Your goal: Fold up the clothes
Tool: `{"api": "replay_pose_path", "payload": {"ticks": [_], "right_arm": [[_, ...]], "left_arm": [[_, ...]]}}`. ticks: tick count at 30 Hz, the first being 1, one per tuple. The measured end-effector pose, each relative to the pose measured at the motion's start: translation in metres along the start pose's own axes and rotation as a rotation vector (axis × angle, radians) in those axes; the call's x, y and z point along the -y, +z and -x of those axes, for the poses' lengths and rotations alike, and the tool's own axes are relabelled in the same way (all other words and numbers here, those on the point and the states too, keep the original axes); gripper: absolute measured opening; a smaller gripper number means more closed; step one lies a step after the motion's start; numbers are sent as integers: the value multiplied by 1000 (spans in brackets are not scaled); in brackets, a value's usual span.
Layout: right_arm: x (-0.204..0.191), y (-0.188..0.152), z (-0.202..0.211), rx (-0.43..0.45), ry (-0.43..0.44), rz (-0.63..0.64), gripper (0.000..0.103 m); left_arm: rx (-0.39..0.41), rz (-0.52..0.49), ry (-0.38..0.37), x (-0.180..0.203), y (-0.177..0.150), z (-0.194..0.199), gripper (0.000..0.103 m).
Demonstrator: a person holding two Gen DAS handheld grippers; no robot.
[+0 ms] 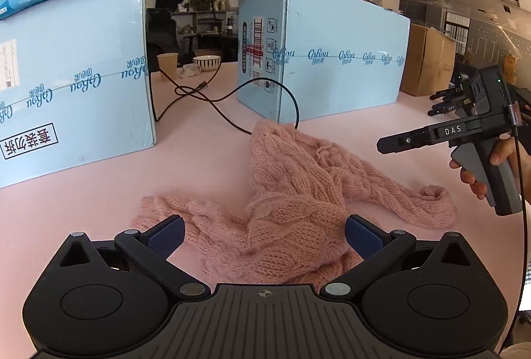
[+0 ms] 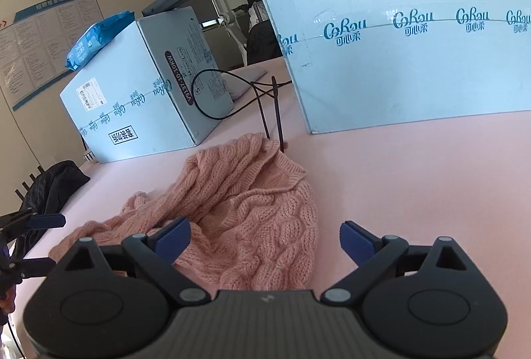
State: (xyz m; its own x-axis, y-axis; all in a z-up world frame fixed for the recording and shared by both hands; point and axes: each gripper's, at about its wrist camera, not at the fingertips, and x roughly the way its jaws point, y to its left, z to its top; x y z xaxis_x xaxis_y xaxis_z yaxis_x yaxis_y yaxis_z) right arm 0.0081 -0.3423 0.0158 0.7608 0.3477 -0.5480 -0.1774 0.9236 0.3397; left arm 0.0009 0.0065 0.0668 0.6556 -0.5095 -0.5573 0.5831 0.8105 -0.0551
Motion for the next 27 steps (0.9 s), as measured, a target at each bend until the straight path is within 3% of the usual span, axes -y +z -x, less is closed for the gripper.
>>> {"api": "replay_pose_path", "payload": {"ticks": [4, 8, 10, 11, 12, 13, 15, 16, 20, 24, 27], "right_arm": [[3, -2, -26, -65, -25, -3, 96], [1, -4, -45, -110, -35, 20, 90], [-5, -3, -50, -111, -30, 59, 70], [-8, -3, -53, -115, -31, 74, 61], [-11, -2, -55, -121, -34, 87, 45], [-13, -1, -56, -125, -35, 93, 32], [-16, -1, -58, -134, -18, 84, 17], [-16, -1, -58, -135, -12, 76, 15], [-17, -3, -50, -97, -19, 68, 10], [-14, -4, -31, -46, -2, 55, 8], [-15, -5, -11, -16, 10, 56, 8]], "left_arm": [[-83, 79, -88, -10, 5, -33, 103], [-107, 145, -115, -15, 2, -51, 99], [-112, 170, -114, -16, 1, -57, 90], [-114, 183, -107, -18, 1, -60, 79], [-118, 201, -97, -19, 0, -62, 64], [-122, 217, -90, -21, 0, -63, 56], [-120, 248, -82, -26, 1, -65, 42], [-114, 267, -78, -28, 2, -64, 35], [-76, 339, -73, -40, 6, -54, 27], [-47, 425, -25, -52, 10, -45, 25], [-57, 515, -53, -67, 13, -41, 25]]}}
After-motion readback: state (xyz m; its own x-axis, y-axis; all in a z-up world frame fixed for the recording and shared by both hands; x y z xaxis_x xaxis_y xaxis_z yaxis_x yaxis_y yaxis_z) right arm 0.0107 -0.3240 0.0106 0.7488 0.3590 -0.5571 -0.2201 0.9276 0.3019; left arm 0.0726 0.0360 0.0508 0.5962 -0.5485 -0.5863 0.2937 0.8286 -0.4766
